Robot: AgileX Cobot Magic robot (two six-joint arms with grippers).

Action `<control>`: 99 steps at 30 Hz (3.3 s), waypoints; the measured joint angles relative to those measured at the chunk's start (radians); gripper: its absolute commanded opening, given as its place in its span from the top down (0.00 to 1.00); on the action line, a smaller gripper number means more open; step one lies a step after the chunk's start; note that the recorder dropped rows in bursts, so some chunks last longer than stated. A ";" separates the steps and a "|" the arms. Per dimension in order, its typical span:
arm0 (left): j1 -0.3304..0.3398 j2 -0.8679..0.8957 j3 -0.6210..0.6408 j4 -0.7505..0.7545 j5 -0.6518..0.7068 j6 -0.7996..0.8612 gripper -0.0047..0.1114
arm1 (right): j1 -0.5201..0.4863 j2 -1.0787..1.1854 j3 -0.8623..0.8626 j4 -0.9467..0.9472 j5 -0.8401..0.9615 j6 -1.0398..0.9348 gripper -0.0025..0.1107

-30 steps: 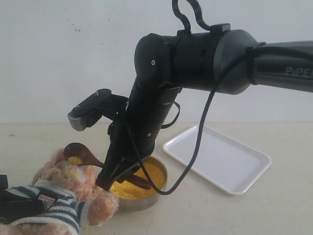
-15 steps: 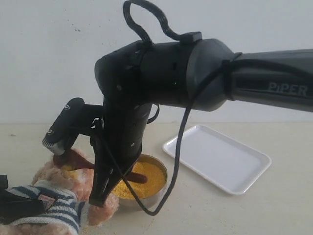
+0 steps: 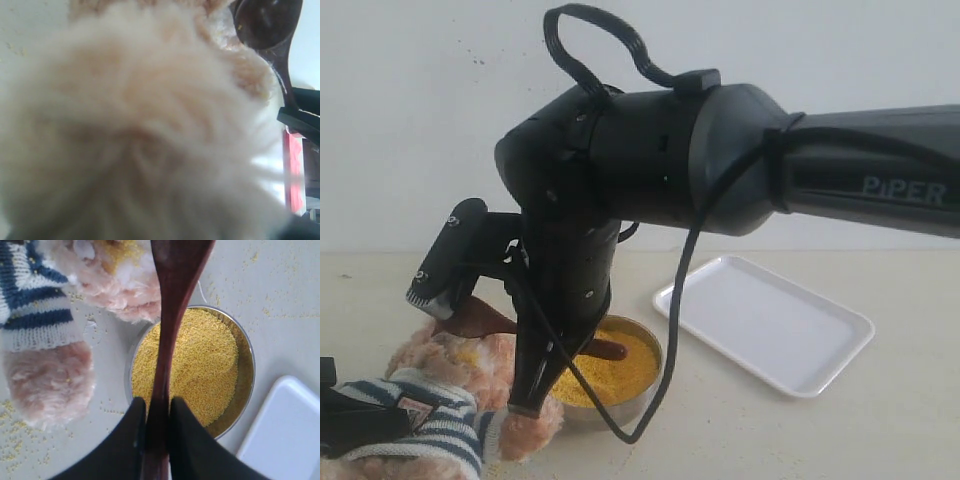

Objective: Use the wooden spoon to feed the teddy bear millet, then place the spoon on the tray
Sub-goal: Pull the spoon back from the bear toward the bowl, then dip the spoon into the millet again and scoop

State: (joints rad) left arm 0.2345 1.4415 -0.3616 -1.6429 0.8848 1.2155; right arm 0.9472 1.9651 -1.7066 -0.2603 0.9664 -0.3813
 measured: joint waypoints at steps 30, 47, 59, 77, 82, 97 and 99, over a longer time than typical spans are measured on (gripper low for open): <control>0.000 0.000 0.000 0.000 0.000 0.027 0.92 | 0.081 0.002 0.000 -0.234 0.036 0.136 0.98; 0.000 0.000 0.000 -0.011 0.000 0.027 0.92 | -0.152 0.002 0.000 -0.050 0.112 0.079 0.98; 0.000 0.000 0.000 -0.029 0.000 0.039 0.92 | -0.198 0.029 0.000 0.064 0.121 -0.092 0.98; 0.000 0.000 0.000 -0.029 0.000 0.041 0.92 | -0.199 0.144 0.002 0.051 0.197 -0.064 0.98; 0.000 0.000 0.000 -0.029 0.000 0.043 0.92 | -0.199 0.154 0.002 0.125 0.191 -0.083 0.98; 0.000 0.000 0.000 -0.029 0.000 0.043 0.92 | -0.199 0.154 0.002 0.168 0.177 -0.086 0.98; 0.000 0.000 0.000 -0.029 0.000 0.043 0.92 | -0.199 0.156 0.002 0.168 0.173 -0.079 0.98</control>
State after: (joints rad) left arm 0.2345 1.4415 -0.3616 -1.6723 0.8848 1.2587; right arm 0.7484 2.1208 -1.7044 -0.0926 1.1397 -0.4606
